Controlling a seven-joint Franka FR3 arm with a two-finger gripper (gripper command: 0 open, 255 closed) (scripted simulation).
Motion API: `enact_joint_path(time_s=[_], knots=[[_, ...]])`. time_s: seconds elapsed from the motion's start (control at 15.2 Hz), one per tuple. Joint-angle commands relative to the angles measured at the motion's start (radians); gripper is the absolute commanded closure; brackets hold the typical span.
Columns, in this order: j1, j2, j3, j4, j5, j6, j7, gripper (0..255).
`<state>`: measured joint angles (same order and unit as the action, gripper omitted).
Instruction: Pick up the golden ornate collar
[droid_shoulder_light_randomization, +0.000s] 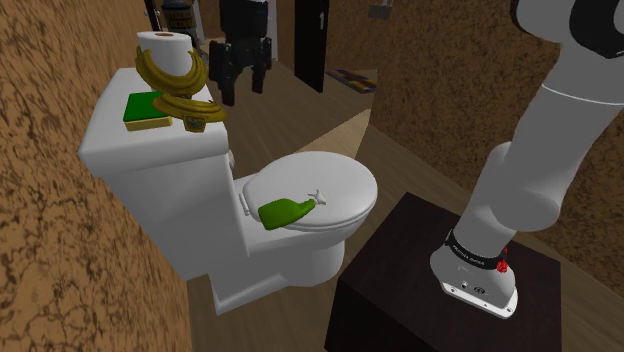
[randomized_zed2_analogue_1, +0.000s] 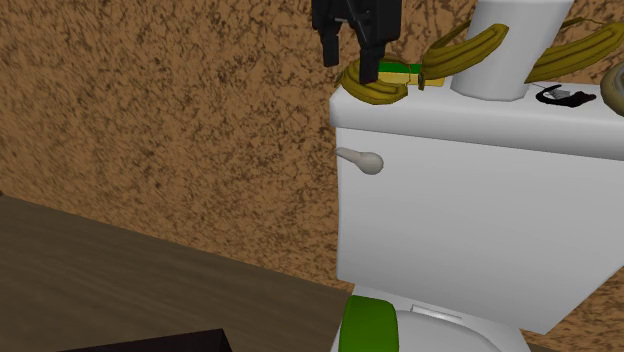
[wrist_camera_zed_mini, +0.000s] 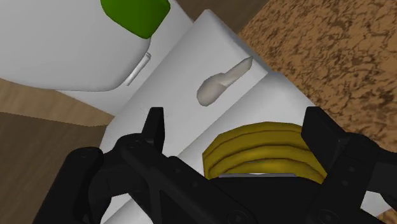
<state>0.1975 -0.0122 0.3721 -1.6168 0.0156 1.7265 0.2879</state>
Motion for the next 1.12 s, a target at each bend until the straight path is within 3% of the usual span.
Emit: enact_joint_path(time_s=[0.0, 0.26, 0.53, 1.06], knots=[[0.019, 0.068, 0.020, 0.094, -0.035, -0.013, 0.027, 0], [0.082, 0.222, 0.053, 0.312, -0.123, -0.057, 0.082, 0], [0.180, 0.401, 0.066, 0.590, -0.224, -0.139, 0.118, 0], [0.142, 0.337, 0.065, 0.389, -0.194, 0.000, 0.119, 0]])
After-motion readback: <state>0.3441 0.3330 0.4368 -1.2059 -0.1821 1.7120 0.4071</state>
